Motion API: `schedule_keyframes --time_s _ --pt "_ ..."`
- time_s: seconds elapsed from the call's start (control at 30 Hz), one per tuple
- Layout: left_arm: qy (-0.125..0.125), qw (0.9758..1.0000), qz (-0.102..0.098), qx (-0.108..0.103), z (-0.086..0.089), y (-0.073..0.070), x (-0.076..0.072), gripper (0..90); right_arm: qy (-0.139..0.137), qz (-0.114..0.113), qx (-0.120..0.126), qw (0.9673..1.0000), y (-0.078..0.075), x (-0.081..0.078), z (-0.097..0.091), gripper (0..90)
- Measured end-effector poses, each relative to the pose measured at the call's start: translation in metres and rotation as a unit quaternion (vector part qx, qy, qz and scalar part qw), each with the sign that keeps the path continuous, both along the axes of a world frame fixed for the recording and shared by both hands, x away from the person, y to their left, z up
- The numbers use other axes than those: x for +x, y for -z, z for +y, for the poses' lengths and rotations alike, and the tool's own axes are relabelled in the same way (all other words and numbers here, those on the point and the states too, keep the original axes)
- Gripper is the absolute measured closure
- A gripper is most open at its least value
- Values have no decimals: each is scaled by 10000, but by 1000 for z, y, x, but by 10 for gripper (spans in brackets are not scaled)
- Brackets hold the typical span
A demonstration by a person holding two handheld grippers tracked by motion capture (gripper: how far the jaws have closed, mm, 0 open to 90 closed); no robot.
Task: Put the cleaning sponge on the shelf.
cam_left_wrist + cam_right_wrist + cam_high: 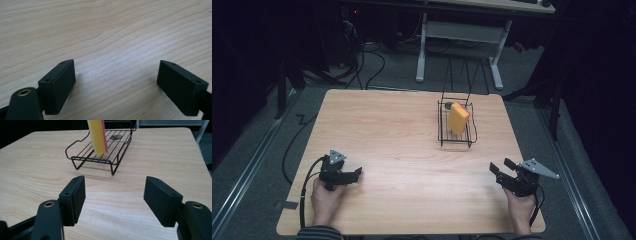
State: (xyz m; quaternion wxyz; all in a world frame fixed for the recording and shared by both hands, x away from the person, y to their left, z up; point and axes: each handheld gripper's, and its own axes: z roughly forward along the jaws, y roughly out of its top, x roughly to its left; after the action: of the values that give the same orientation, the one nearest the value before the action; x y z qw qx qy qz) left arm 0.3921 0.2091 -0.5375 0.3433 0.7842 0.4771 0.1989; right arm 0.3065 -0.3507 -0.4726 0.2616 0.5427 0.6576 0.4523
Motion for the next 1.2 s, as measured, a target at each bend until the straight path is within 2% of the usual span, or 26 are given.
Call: schedule_keyframes --time_s 0.6,1.2 --pt "-2 10000 0 -1 0 0 0 158 63 138 -102 9998 18 6 1 347" --pt "-2 10000 -1 -1 0 0 0 157 111 279 -347 9989 30 20 7 348"
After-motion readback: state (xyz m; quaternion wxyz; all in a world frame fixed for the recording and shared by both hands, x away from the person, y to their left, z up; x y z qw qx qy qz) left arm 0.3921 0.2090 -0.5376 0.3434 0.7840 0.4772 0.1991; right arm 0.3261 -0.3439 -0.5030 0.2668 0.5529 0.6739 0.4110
